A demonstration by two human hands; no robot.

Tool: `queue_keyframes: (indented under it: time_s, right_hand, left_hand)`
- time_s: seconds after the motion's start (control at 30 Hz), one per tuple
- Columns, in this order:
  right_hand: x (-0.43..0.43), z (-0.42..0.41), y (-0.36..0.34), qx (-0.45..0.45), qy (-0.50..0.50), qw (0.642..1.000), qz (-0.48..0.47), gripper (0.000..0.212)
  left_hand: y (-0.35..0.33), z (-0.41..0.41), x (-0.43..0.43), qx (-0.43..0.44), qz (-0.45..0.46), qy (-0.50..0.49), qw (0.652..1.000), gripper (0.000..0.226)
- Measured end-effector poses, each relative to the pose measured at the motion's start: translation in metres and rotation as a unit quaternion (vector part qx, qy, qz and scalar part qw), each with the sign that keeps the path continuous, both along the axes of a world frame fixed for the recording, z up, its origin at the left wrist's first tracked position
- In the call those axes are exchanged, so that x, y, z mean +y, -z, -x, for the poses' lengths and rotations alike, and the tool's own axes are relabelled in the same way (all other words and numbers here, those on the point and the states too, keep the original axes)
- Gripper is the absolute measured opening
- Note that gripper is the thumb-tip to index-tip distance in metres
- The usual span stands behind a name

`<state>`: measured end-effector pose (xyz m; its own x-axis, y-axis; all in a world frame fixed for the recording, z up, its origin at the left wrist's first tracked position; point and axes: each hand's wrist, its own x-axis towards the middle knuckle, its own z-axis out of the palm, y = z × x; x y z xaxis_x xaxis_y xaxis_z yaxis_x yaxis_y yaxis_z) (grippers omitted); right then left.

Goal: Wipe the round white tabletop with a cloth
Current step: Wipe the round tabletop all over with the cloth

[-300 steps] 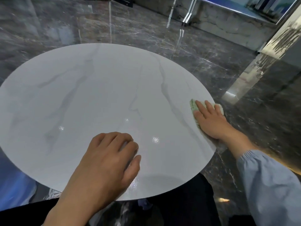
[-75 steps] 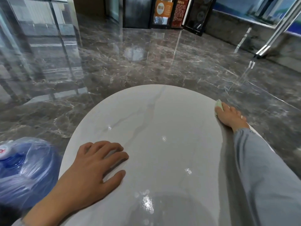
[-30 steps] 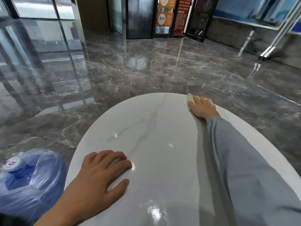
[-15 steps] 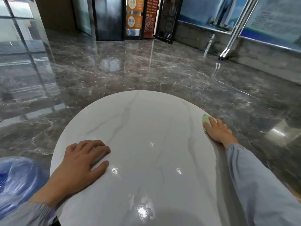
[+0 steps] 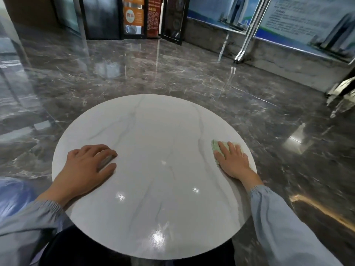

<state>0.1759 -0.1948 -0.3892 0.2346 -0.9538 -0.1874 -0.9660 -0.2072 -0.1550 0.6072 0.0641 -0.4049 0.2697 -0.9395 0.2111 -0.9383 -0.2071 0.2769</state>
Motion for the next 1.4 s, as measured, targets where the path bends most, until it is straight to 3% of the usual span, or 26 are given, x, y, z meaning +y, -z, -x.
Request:
queue_keyframes:
  time_s: [0.23, 0.4, 1.1, 1.27, 1.4]
  right_hand:
    - [0.112, 0.017, 0.005, 0.004, -0.050, 0.999, 0.004, 0.065]
    - [0.130, 0.022, 0.004, 0.008, -0.040, 0.999, 0.007, 0.064]
    - [-0.066, -0.010, -0.012, -0.013, 0.074, 0.996, -0.041, 0.067]
    - [-0.090, -0.034, -0.016, -0.016, 0.075, 0.996, -0.041, 0.065]
    - [-0.087, -0.075, -0.014, -0.016, 0.019, 0.999, -0.042, 0.065]
  left_hand:
    - [-0.001, 0.001, 0.002, 0.000, 0.007, 0.005, 1.000, 0.052]
    - [-0.004, 0.002, 0.002, 0.003, 0.009, 0.007, 1.000, 0.055]
    - [0.020, -0.016, -0.006, -0.029, 0.029, 0.005, 0.999, 0.049]
    - [0.010, -0.007, -0.004, -0.028, 0.014, 0.010, 0.999, 0.045]
    - [0.003, -0.003, -0.004, -0.024, 0.003, 0.010, 1.000, 0.047]
